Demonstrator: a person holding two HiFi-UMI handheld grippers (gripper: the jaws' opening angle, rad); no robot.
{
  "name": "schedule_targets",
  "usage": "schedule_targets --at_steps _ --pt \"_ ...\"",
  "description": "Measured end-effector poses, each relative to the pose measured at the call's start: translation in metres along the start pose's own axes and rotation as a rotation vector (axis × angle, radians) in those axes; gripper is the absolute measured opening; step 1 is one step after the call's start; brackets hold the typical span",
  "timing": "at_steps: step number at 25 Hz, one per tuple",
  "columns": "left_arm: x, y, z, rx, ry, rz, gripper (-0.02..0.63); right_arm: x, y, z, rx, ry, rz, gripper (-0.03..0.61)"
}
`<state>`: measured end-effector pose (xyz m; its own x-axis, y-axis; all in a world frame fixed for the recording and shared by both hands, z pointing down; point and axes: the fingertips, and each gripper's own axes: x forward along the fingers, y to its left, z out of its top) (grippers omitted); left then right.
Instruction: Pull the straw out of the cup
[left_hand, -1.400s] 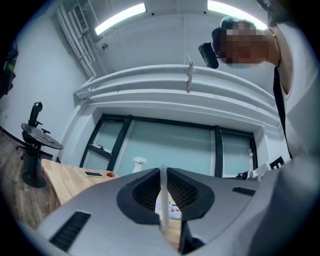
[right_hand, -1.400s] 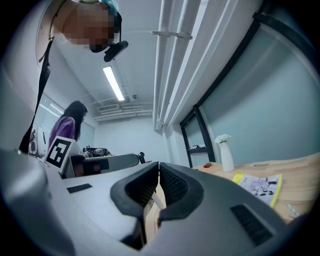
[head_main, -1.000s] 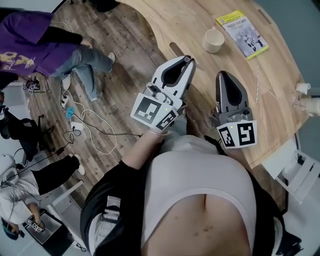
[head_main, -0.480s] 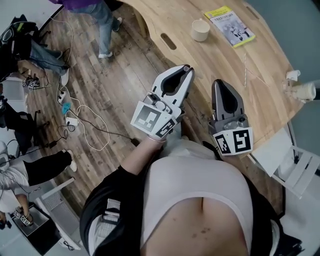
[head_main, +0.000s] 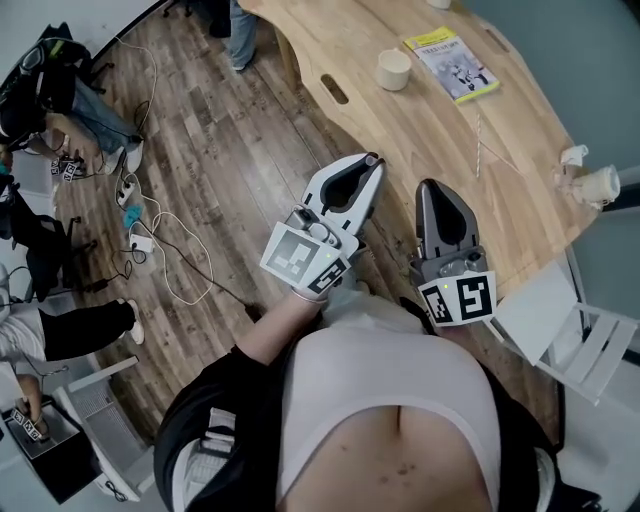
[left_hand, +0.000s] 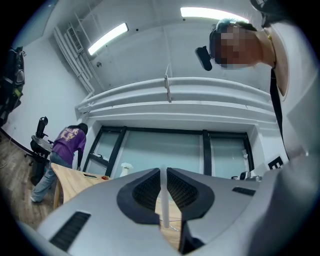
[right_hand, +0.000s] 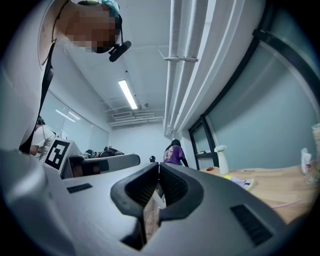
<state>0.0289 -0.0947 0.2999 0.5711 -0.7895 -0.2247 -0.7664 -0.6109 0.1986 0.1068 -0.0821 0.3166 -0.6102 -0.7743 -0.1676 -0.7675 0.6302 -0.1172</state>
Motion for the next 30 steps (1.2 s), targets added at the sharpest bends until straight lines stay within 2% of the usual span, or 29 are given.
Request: schedule_targets --at_steps 5,12,19,30 --pt "-0.004 -0.011 0.003 -0.001 0.001 -0.011 0.043 -0.005 0.004 0.005 -0.008 -0.005 0.009 0.031" --pt "-0.016 -0.017 0.0 0.001 -0.01 0.001 0.043 -0.011 0.016 -0.008 0.021 0.012 0.044 0.031" --pt "-0.023 -0.027 0.007 0.018 -0.013 -0.027 0.043 -0.021 0.021 0.004 0.01 -0.028 0.023 0.031" --pt "-0.076 -0.038 0.022 0.003 -0.018 -0.045 0.043 -0.041 0.076 0.006 -0.008 -0.022 0.019 0.031"
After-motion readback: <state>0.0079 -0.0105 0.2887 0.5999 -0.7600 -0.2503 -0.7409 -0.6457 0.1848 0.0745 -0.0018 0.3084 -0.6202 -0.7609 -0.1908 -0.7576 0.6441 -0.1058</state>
